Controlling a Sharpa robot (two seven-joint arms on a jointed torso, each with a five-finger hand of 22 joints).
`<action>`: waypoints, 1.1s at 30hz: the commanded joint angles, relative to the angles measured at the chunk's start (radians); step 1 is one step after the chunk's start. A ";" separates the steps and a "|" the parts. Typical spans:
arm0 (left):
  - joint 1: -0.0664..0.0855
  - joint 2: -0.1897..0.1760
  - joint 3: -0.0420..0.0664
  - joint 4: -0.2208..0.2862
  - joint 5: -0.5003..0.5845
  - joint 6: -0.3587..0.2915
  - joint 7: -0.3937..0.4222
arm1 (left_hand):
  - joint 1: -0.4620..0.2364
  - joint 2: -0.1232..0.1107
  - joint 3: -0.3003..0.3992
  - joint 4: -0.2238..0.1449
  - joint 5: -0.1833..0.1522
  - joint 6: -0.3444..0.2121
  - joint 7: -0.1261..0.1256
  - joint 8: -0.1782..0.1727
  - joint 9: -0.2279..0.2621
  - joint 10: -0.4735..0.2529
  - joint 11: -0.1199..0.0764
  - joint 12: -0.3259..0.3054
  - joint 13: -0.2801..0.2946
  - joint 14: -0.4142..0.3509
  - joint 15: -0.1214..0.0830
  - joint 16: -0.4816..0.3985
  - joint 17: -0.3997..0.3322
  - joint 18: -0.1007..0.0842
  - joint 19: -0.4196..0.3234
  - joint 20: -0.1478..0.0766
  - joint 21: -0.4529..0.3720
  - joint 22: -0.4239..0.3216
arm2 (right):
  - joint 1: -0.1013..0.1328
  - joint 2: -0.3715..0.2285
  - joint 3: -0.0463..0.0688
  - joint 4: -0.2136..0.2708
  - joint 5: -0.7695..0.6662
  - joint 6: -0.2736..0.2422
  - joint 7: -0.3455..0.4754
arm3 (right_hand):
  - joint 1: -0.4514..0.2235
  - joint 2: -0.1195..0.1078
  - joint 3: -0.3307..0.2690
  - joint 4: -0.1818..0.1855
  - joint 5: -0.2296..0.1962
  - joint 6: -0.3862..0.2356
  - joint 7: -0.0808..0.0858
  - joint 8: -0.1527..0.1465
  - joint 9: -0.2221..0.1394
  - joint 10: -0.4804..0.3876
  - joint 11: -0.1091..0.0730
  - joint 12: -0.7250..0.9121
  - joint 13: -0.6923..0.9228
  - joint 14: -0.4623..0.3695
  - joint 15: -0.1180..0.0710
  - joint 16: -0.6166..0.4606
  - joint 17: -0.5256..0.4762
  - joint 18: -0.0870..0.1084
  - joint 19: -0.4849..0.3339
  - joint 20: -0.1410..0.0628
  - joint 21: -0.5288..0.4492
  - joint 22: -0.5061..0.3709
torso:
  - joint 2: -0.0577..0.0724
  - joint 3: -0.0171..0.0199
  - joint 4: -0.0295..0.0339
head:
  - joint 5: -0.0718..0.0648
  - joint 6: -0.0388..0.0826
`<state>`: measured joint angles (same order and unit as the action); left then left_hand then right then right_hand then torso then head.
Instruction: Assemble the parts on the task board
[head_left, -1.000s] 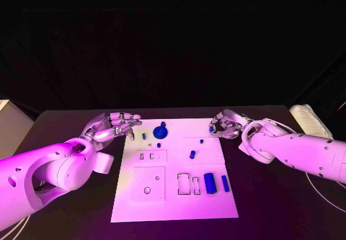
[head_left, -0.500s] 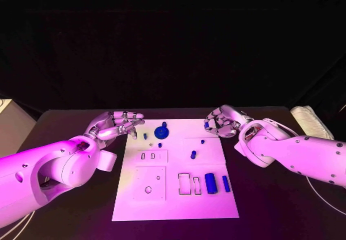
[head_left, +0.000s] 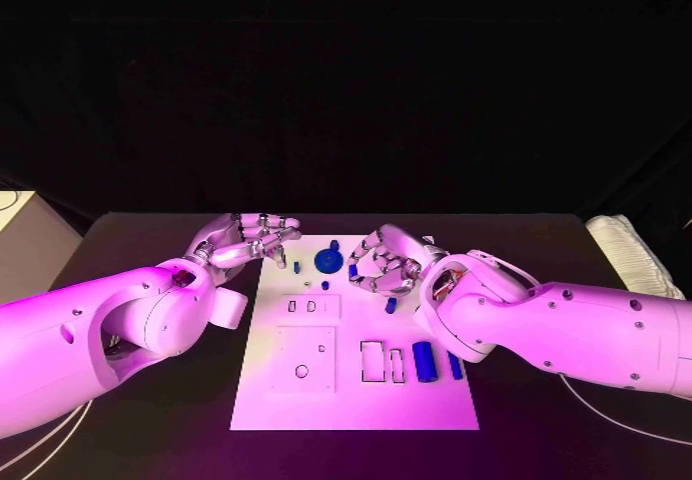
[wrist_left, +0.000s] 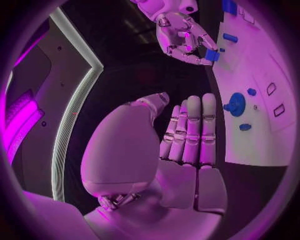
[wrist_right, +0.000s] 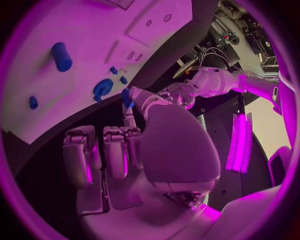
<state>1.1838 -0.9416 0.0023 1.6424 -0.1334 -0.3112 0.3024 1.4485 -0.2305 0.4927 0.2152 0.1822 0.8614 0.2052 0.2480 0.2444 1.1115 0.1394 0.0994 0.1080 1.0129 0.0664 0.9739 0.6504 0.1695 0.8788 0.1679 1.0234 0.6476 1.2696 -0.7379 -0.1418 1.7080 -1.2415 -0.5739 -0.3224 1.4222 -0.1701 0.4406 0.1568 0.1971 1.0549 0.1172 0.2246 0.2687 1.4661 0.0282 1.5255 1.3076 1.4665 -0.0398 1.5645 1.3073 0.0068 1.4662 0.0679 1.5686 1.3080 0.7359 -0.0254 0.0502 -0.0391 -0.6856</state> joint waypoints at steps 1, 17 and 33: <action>0.001 0.010 0.000 -0.007 -0.003 0.021 0.000 | -0.006 0.004 0.004 0.002 -0.005 -0.006 0.000 0.002 0.002 -0.005 0.000 0.005 0.001 -0.001 0.002 -0.002 -0.002 0.015 -0.007 -0.001 0.006 0.002 | -0.014 0.032 -0.002 -0.009 -0.058 0.003 -0.076 | -0.005 0.008 0.008 -0.003 0.004 0.018 -0.015 0.035 0.027 0.066 -0.004 -0.004 0.221 0.104 -0.002 0.006 0.263 -0.007 0.105 -0.004 0.002 0.263 | -0.010 -0.0079 -0.0053 | 0.008 -0.005; 0.001 0.036 -0.004 -0.035 -0.005 0.015 -0.008 | -0.010 0.004 0.002 0.000 -0.008 -0.010 -0.001 0.002 0.004 0.030 -0.007 0.033 0.013 0.003 -0.003 0.002 -0.005 0.016 -0.008 -0.002 0.011 0.004 | -0.085 0.173 -0.006 -0.110 -0.167 -0.003 -0.145 | -0.014 0.002 0.011 -0.007 0.003 0.015 -0.014 0.039 0.029 0.063 -0.003 -0.009 0.217 0.104 -0.002 0.006 0.263 -0.007 0.105 -0.003 0.002 0.263 | -0.014 -0.0153 -0.0038 | 0.021 -0.020; 0.001 0.037 -0.004 -0.035 -0.007 0.016 -0.012 | -0.012 0.002 0.001 -0.001 -0.009 -0.012 0.000 0.001 0.004 0.032 -0.007 0.036 0.015 0.003 -0.003 0.003 -0.006 0.015 -0.009 -0.003 0.011 0.004 | -0.120 0.235 -0.009 -0.179 -0.246 0.003 -0.173 | -0.037 -0.011 0.013 -0.008 0.002 0.009 -0.013 0.044 0.031 0.064 -0.002 -0.008 0.219 0.104 -0.001 0.006 0.263 -0.007 0.105 -0.002 0.002 0.263 | -0.013 -0.0133 -0.0048 | 0.036 -0.031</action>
<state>1.1837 -0.9055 -0.0021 1.6055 -0.1356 -0.3095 0.2888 1.4446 -0.2266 0.4927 0.2152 0.1776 0.8542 0.2052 0.2480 0.2474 1.1369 0.1323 0.1313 0.1218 1.0129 0.0664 0.9739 0.6456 0.1696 0.8752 0.1643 1.0310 0.6501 1.1508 -0.5043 -0.1502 1.5326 -1.4368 -0.5754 -0.4787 1.3899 -0.1783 0.4472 0.1499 0.1931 1.0529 0.1151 0.2320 0.2689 1.4661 0.0283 1.5195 1.3074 1.4664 -0.0397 1.5645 1.3073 0.0068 1.4662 0.0680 1.5686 1.3076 0.7238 -0.0388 0.0457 -0.0072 -0.7140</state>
